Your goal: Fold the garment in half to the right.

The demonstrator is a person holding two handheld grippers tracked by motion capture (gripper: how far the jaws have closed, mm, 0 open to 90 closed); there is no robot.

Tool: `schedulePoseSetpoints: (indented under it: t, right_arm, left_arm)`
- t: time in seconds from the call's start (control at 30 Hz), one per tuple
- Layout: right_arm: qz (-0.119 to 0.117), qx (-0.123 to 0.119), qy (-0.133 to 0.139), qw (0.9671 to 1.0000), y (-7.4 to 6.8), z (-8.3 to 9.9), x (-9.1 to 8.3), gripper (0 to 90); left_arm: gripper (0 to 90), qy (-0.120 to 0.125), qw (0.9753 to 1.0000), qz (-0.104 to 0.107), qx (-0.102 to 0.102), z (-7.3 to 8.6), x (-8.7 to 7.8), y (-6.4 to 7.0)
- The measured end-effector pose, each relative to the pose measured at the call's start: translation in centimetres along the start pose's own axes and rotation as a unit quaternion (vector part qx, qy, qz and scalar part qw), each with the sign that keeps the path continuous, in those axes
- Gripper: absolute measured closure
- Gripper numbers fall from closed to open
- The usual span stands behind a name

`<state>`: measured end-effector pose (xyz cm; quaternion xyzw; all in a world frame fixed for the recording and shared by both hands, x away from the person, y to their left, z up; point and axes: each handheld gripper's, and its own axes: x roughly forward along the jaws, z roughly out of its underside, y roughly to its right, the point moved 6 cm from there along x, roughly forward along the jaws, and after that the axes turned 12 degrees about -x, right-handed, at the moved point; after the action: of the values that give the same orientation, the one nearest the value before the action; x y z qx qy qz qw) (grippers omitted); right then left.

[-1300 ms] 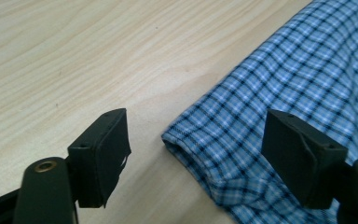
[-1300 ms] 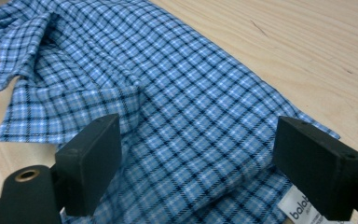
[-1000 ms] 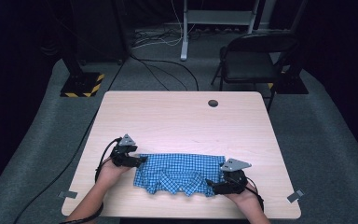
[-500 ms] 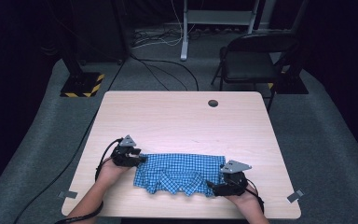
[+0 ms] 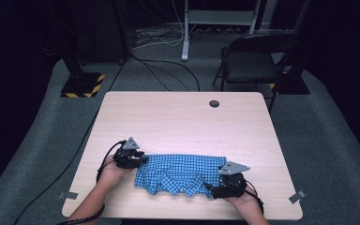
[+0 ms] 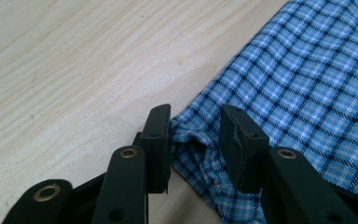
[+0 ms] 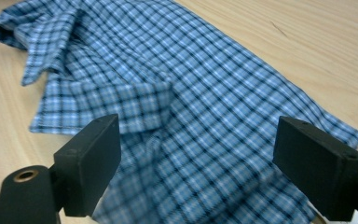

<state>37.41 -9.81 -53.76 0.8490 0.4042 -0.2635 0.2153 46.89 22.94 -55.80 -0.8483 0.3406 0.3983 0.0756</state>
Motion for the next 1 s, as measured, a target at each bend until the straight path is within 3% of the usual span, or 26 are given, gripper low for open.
schedulePoseSetpoints:
  t: [0.2, 0.43, 0.57, 0.67, 0.77, 0.87, 1.0]
  right_arm:
    - [-0.024, -0.007, 0.011, 0.9996, -1.7, -2.5, 0.2, 14.5]
    - [-0.058, -0.04, 0.017, 0.9973, -4.9, -6.3, 1.4, 15.7]
    - [-0.083, -0.04, 0.02, 0.9956, -6.5, -7.9, 2.9, 16.7]
    - [-0.088, -0.059, 0.009, 0.9943, -7.8, -8.7, 4.3, 18.9]
    - [-0.126, -0.059, 0.008, 0.9902, -9.2, -9.3, 5.9, 24.0]
    - [-0.121, -0.081, -0.004, 0.9894, -10.2, -9.6, 7.4, 24.5]
    - [-0.13, -0.085, -0.002, 0.9879, -11.3, -10.0, 8.6, 25.7]
  left_arm:
    - [66.9, -0.003, 0.9999, 0.009, -0.009, -0.1, 0.0, 0.0]
    - [78.0, -0.005, 0.9999, 0.007, 0.009, 0.0, 0.0, 0.5]
    - [80.4, -0.004, 0.9999, 0.01, -0.006, 0.0, 0.0, 0.5]
    - [81.6, -0.004, 0.9999, 0.01, -0.007, 0.0, -0.1, 0.5]
    - [82.0, -0.003, 0.9997, 0.018, -0.015, 0.0, -0.2, 0.6]
    - [82.5, -0.005, 0.9995, 0.024, -0.018, 0.0, -0.4, 0.6]
    - [82.8, -0.002, 0.9994, 0.029, -0.017, -0.1, -0.8, 0.8]
